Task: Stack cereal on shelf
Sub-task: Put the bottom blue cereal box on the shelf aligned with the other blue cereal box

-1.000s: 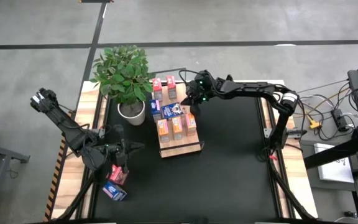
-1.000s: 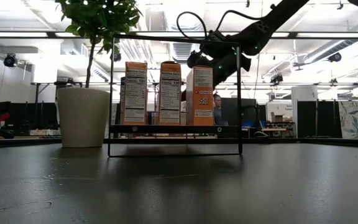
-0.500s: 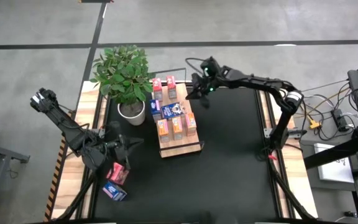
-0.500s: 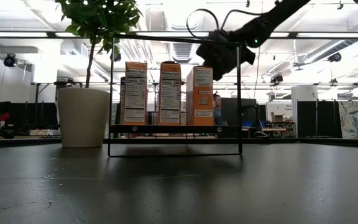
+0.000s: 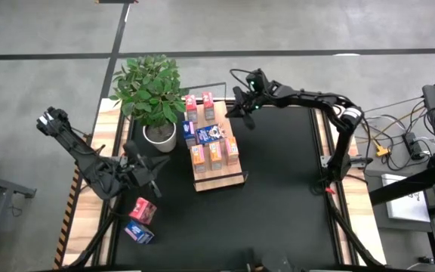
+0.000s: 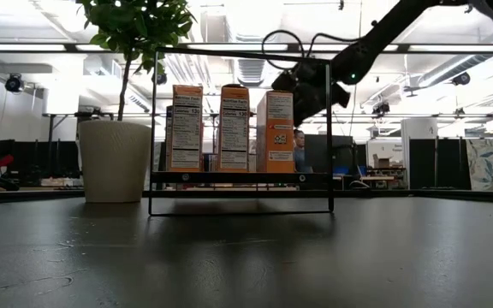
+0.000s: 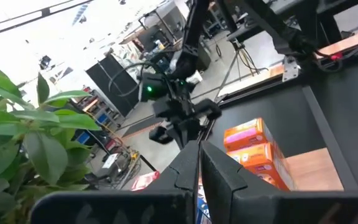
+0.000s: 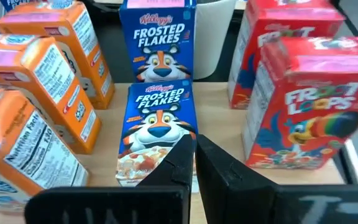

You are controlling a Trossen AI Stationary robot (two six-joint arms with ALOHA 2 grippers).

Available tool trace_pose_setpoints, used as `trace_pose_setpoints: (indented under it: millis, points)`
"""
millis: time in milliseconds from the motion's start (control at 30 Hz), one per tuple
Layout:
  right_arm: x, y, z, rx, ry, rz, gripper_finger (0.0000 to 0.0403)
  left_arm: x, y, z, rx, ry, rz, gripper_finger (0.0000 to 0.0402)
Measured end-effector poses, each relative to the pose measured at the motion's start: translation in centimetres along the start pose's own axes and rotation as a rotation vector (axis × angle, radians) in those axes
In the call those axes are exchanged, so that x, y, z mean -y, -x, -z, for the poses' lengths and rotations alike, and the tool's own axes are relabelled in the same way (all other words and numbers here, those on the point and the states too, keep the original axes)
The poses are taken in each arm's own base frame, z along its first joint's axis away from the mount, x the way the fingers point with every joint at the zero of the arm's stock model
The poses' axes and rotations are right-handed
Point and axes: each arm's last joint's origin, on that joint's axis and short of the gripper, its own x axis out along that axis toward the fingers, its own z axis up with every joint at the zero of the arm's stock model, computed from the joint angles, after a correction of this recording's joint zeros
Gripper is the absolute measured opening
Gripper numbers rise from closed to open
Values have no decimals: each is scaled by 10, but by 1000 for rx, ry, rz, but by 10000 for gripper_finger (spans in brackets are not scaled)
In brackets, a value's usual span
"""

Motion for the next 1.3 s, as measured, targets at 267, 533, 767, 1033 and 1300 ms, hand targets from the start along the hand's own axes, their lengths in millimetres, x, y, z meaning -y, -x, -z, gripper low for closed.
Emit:
trace_pose_setpoints:
  millis: [267, 533, 767, 1033, 1300]
  points:
    - [10, -19, 23, 44, -32, -83, 9, 0, 0, -1, 2, -26, 4, 0]
    - [9, -37, 36, 37, -61, -114, 9, -1, 0, -1, 2, -27, 4, 0]
    - [8, -49, 35, 33, -45, -137, 9, -1, 0, -1, 2, -29, 4, 0]
    - [12, -40, 35, 22, -56, -117, 9, -1, 0, -1, 2, -28, 4, 0]
    - [11, -39, 39, -11, -62, -111, 9, -1, 0, -1, 2, -27, 4, 0]
